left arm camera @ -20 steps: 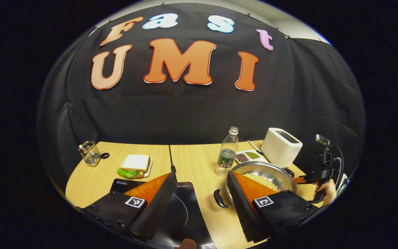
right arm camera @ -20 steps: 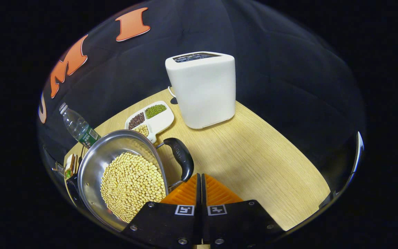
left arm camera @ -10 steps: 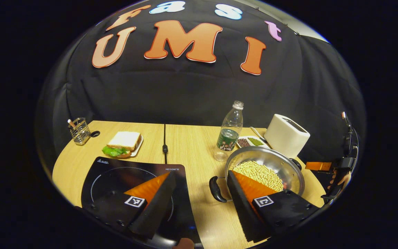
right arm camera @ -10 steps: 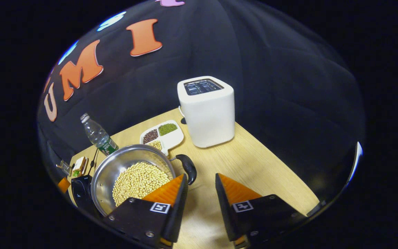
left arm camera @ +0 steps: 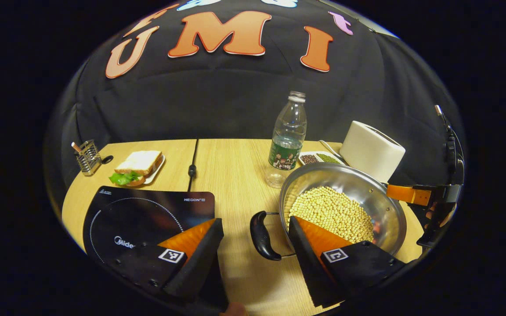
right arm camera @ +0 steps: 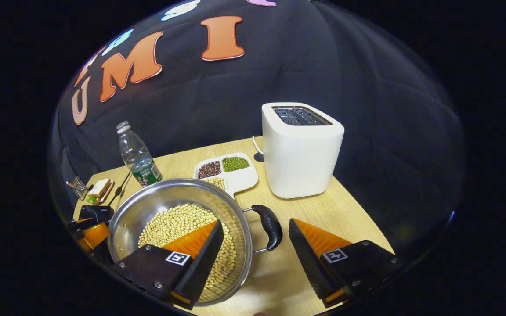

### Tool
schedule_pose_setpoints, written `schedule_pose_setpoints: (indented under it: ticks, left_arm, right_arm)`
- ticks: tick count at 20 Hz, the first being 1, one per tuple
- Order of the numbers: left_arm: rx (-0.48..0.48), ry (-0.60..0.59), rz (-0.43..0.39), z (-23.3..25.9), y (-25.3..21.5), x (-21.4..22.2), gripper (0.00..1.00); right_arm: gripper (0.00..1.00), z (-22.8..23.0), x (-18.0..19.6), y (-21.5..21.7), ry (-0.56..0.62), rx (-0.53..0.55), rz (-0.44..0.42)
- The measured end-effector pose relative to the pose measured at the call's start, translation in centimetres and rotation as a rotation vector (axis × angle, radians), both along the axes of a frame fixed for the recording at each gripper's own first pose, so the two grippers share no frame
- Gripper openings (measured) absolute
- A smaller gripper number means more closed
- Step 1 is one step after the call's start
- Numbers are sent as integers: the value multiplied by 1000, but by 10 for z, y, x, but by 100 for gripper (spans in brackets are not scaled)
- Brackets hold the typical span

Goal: First push the handle of the pot to place it horizontally, then grasp the pot with both hands and set it on the induction cooktop.

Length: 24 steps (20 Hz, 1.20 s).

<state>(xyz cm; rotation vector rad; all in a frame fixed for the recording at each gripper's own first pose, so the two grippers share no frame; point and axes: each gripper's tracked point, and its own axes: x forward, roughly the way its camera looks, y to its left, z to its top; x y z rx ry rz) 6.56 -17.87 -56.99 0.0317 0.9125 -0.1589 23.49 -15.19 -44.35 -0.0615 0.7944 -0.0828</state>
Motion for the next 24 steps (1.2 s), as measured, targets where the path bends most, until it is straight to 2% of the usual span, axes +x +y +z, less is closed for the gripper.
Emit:
schedule_pose_setpoints:
  ticks: [8,10,11,12,14,15,16,18,19,21,22,23,24]
  left_arm:
    - [-8,48,-39,-41,-21,12,98]
    - [-2,63,-49,-48,-25,12,90]
    - [9,62,-52,-48,-25,13,82]
    - [11,60,-52,-48,-24,16,82]
    - [12,60,-36,-49,-23,18,78]
    - [15,64,-19,-49,-21,19,76]
    - [15,70,-3,-49,-17,18,71]
    - [20,82,3,-50,-20,22,64]
    - [34,96,6,-50,-20,18,64]
    - [32,94,9,-48,-22,18,65]
    - [28,114,14,-51,-19,15,68]
    - [10,90,22,-48,-18,19,63]
    - [9,110,22,-49,-16,17,68]
  right_arm:
    - [92,-40,4,-6,106,80,-38]
    - [79,-51,4,-5,135,106,-43]
    - [65,-52,2,-4,151,124,-54]
    - [66,-53,1,-2,154,144,-59]
    - [60,-53,-1,-2,167,183,-69]
    - [52,-54,-1,0,167,215,-86]
    - [52,-55,-3,2,167,257,-104]
    - [40,-56,-10,9,172,363,-150]
    - [27,-64,-13,17,188,394,-168]
    - [11,-64,-13,10,156,240,-113]
    - [11,-61,-12,10,141,176,-74]
    - [12,-57,-12,11,137,177,-58]
    - [12,-60,-18,14,173,207,-56]
